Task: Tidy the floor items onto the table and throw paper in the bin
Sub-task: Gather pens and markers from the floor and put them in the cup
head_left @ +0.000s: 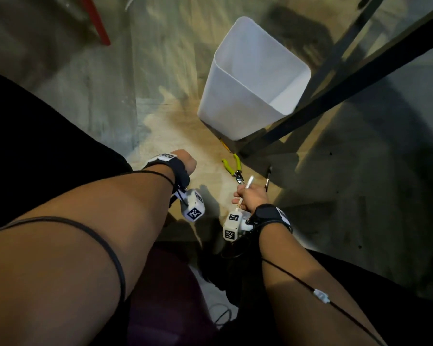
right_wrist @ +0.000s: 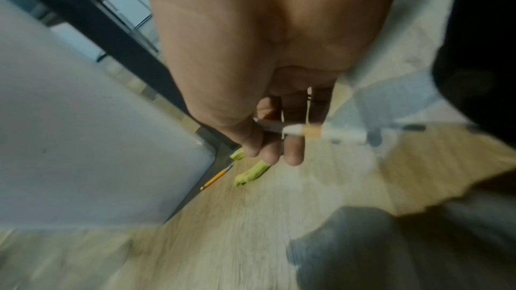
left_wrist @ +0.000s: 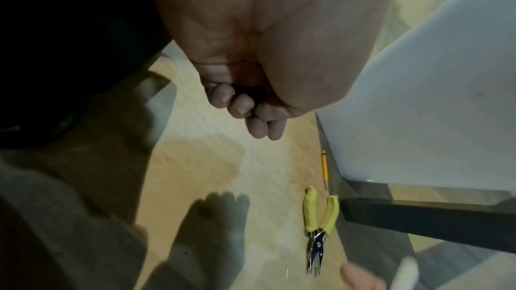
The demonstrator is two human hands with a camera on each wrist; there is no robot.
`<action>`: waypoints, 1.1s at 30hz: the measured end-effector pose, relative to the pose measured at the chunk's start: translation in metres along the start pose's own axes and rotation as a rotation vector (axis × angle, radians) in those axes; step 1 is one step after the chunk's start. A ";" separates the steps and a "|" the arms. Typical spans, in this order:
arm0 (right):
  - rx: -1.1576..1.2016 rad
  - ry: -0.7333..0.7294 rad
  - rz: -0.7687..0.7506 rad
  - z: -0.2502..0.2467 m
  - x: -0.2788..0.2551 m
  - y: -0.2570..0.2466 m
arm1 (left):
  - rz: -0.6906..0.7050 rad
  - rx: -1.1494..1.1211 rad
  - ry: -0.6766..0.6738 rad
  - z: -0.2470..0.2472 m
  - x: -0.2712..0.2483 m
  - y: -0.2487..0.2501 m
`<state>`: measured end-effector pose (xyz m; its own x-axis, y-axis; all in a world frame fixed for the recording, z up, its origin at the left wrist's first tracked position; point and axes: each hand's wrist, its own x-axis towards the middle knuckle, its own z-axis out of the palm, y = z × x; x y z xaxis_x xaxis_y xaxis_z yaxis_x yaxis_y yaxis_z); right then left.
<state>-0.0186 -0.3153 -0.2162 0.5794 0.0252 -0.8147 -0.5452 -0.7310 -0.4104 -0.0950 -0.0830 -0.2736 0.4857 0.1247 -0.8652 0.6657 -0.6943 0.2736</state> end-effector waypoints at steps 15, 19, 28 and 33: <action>-0.592 0.176 -0.308 0.076 0.128 -0.084 | -0.150 -0.452 0.036 0.072 0.017 -0.010; -0.664 0.203 -0.275 0.084 0.141 -0.077 | -0.155 -0.501 0.056 0.081 0.022 -0.012; -0.737 0.166 -0.351 0.083 0.134 -0.074 | -0.254 -0.682 0.130 0.067 0.015 -0.010; -0.425 -0.033 -0.397 0.066 0.091 -0.066 | -0.233 -0.766 0.192 0.034 0.002 -0.001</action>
<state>0.0303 -0.2204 -0.2905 0.6671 0.3693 -0.6470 0.0047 -0.8706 -0.4920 -0.1137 -0.1065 -0.2899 0.3297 0.3732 -0.8672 0.9296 0.0317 0.3672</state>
